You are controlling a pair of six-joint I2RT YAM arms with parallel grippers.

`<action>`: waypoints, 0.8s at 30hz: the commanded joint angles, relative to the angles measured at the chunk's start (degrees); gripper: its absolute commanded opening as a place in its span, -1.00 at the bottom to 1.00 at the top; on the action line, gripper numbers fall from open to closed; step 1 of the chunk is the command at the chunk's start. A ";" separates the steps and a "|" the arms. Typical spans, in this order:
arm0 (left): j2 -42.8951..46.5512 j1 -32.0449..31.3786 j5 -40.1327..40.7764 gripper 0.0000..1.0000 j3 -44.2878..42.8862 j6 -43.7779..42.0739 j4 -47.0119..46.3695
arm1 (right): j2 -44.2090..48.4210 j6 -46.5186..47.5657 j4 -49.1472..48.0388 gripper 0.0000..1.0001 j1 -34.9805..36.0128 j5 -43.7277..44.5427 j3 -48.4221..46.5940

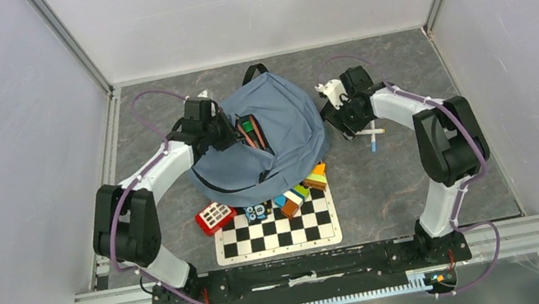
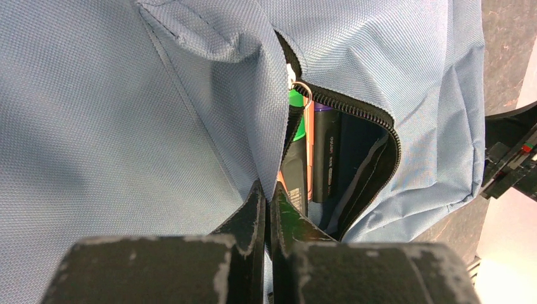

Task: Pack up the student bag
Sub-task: Pick up the stationery from the center of the board.

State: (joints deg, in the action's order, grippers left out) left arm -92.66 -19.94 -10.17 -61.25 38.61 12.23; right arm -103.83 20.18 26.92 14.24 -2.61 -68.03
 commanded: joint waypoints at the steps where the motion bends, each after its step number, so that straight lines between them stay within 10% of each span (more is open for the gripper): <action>1: -0.06 -0.27 -1.56 -0.96 -2.12 1.36 0.30 | -1.09 1.94 -2.11 0.41 0.09 0.02 -1.19; 15: -0.19 -0.27 -1.60 -0.96 -1.83 1.56 0.12 | -0.49 -0.72 -2.83 0.05 -1.70 4.09 3.87; 24: 0.12 -0.20 -1.69 -0.96 -1.85 1.87 -0.01 | 0.84 -2.23 -3.10 -0.80 -1.68 3.55 4.45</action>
State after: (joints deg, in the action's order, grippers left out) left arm -92.90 -19.94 -10.17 -61.25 38.72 12.29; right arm -104.53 18.87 23.20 12.84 0.64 -64.82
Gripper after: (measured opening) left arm 0.043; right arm 0.184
